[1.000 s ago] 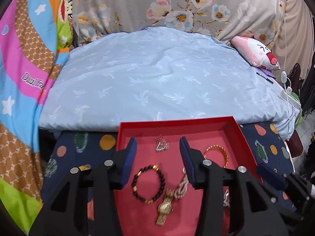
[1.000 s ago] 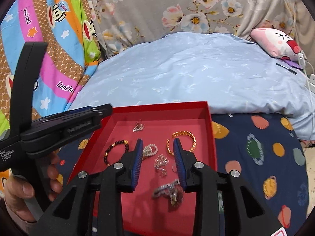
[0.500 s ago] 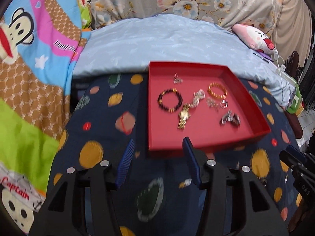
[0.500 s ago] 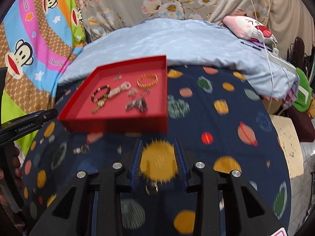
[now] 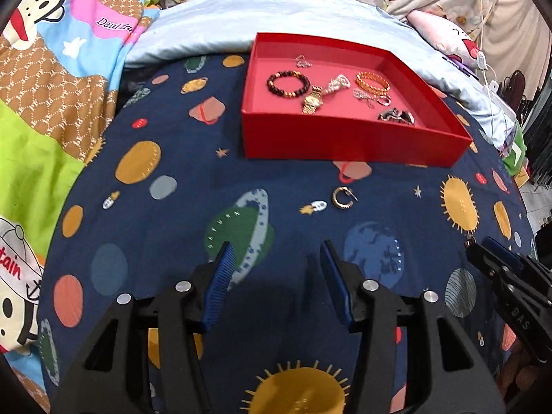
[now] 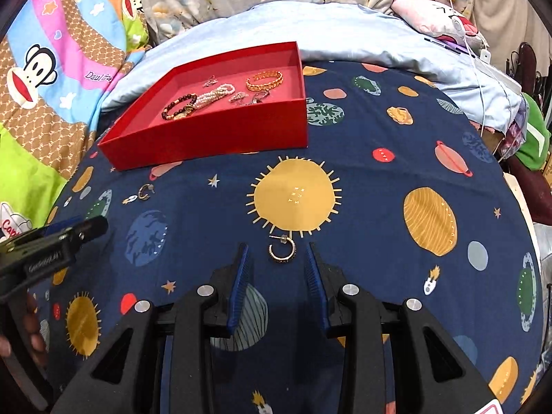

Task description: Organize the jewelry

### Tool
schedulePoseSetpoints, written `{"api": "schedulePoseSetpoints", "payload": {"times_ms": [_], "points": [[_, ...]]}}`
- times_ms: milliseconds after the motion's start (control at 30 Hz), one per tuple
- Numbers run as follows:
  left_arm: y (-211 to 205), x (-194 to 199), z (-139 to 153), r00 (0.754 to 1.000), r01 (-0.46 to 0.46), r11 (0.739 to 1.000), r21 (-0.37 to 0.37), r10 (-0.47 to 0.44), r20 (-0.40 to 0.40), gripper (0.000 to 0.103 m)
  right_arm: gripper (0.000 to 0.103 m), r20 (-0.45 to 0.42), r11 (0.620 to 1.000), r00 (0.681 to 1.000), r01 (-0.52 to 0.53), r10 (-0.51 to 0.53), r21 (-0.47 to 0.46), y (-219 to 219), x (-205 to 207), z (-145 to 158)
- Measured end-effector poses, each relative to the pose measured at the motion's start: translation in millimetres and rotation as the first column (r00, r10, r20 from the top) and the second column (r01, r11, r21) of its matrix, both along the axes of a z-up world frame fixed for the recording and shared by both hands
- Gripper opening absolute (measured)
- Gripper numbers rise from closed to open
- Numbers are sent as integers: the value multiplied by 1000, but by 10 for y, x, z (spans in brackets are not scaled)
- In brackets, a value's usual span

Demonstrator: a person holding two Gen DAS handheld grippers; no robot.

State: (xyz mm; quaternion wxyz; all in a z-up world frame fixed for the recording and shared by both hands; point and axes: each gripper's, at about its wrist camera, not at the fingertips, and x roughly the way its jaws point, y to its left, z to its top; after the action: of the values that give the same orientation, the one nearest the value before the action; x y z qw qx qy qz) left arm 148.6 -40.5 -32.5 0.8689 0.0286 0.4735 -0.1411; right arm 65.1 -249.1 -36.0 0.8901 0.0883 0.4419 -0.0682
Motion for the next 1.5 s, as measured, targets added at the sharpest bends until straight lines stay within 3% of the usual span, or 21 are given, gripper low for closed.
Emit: {"api": "schedulePoseSetpoints", "payload": {"times_ms": [300,467,1133,1433,1500], "points": [[-120,23,-24,1000,13,1000,6,-13,-2,54,31,-3,999,1000,5,-5,-44,34,67,-46],[-172,40,-14,1000,19,1000,0,-19,1,54,16,-3,998,1000,-2,2,-65,56,65,-51],[-480,296,-101,999,21,1000,23,-22,46,52,16,4,1000,1000,10,-10,-2,12,46,-8],[-511,251,-95,997,43,997,57,-47,68,13,16,9,1000,1000,7,-7,12,40,71,-4],[-493,247,-86,997,49,998,43,-52,58,14,16,11,1000,1000,5,-5,16,47,72,7]]}}
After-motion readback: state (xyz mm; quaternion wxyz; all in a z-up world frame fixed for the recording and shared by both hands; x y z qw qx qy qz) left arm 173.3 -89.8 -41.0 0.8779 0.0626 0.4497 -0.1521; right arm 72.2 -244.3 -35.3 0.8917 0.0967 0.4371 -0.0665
